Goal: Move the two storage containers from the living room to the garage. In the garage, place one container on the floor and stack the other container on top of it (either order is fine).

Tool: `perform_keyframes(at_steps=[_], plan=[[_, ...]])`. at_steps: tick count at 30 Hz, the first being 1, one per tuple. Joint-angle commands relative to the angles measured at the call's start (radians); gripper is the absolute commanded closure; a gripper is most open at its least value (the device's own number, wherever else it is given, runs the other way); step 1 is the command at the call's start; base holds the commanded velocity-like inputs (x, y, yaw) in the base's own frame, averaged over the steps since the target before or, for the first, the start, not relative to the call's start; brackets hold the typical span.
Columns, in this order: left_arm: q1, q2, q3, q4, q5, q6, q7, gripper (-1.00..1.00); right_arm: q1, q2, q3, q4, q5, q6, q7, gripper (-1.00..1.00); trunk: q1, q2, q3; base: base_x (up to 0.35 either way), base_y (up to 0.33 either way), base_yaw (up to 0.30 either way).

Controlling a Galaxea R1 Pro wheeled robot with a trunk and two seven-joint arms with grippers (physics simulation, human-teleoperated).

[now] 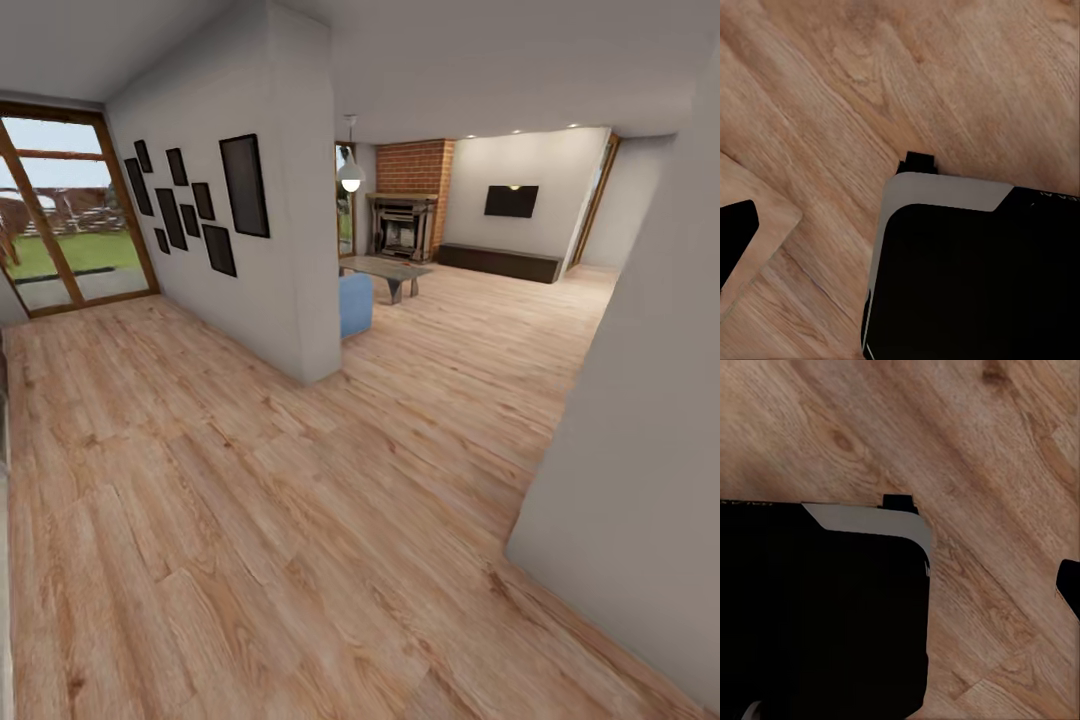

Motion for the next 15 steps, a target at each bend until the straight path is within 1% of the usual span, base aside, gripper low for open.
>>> perform_keyframes(at_steps=[1,15], plan=[[-0.001,0.000,0.005,0.000,0.008,0.003,0.001,-1.00,-0.001,0.001,0.008,0.003,-0.009,-0.006,-0.001,-1.00,0.001,-0.001,-0.001,0.323,0.000,0.057],[-0.001,0.000,0.005,0.000,0.008,0.003,0.001,-1.00,-0.002,0.001,0.008,0.003,-0.009,-0.006,-0.001,-1.00,0.001,-0.001,-0.001,0.323,0.000,0.006]])
